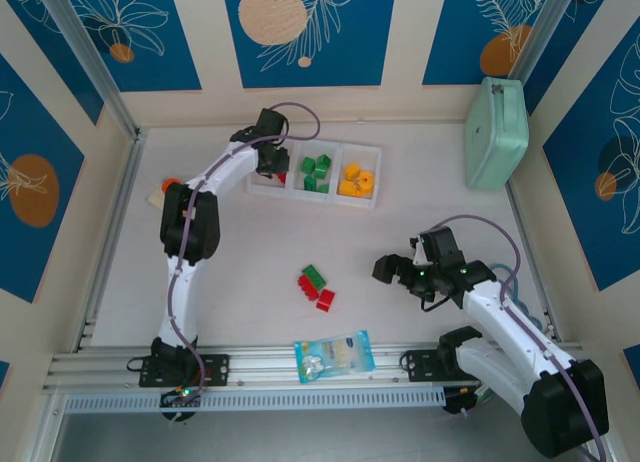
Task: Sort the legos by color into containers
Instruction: Place the lego in the container, then pick up the lego from the middle-left of the table.
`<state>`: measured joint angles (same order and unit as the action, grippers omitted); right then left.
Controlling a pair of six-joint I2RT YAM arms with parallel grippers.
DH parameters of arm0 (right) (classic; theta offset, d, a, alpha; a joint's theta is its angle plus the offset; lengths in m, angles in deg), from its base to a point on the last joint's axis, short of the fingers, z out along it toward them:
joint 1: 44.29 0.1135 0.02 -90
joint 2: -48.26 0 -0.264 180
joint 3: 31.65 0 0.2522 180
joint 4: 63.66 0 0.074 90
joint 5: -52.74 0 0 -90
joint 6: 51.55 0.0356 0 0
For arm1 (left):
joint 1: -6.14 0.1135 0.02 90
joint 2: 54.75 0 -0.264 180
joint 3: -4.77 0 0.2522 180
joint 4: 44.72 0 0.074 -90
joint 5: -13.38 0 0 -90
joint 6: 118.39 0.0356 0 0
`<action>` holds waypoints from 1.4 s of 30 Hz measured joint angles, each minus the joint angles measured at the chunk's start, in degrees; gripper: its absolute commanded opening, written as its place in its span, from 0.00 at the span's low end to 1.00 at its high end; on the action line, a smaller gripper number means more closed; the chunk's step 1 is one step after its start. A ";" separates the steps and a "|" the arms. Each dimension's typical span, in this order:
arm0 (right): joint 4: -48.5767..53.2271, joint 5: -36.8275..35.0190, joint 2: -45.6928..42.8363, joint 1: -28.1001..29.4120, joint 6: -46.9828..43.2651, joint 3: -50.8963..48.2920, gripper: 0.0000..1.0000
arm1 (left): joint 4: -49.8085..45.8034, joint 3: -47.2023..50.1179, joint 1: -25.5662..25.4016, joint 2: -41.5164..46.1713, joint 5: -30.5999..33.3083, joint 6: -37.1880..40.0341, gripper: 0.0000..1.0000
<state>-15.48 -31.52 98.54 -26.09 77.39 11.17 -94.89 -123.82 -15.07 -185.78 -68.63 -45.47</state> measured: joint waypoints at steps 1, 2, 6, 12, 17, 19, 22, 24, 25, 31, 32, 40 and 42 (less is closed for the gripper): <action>0.11 0.09 0.50 -0.02 -0.28 0.61 0.99 | 0.09 -0.02 0.26 -0.11 -0.04 -0.15 0.37; 0.11 0.15 0.74 0.00 -0.61 1.05 0.99 | 0.04 0.00 0.57 -0.13 -0.26 -0.42 0.39; 0.15 0.52 1.05 0.00 -1.05 1.70 0.99 | 0.66 0.00 1.64 -0.09 -1.44 -1.16 0.49; 1.81 0.98 0.22 0.07 -1.03 1.70 0.99 | 1.31 0.07 1.97 0.48 -3.23 -1.68 0.67; 3.61 1.16 -4.74 0.28 -0.76 1.70 0.99 | 2.01 3.23 1.97 4.00 -4.76 -1.49 0.75; 3.93 1.46 -5.49 0.57 -0.55 1.70 0.99 | 3.48 7.30 1.97 7.28 -5.86 -1.60 0.80; 4.31 2.10 -5.11 1.16 -0.52 1.70 0.99 | 7.63 17.07 1.92 15.32 -7.89 -2.23 0.91; 4.57 2.25 -4.59 2.01 -0.50 2.05 0.99 | 10.62 24.41 1.79 22.05 -9.18 -2.73 0.97; 4.74 2.23 -4.22 2.69 -0.50 2.47 0.99 | 12.52 28.65 1.66 26.05 -9.77 -3.39 1.00; 4.63 1.75 -0.96 8.76 -0.35 6.34 0.99 | 19.93 48.83 -0.09 45.05 -12.26 -7.08 0.97; 4.57 1.18 -0.42 9.90 -0.33 6.73 1.00 | 20.15 52.33 -0.98 47.67 -12.04 -8.48 0.94; 3.15 -3.63 0.42 12.55 2.27 6.84 1.00 | 12.28 68.11 -18.36 55.34 -6.75 -23.28 0.85; 2.73 -4.22 0.48 12.55 2.67 6.84 1.00 | 11.04 68.52 -23.12 55.87 -5.53 -26.77 0.84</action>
<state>-12.75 -35.74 99.02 -13.55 80.06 18.01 -83.85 -55.30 -38.19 -129.91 -74.16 -72.24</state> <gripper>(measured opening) 0.998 0.847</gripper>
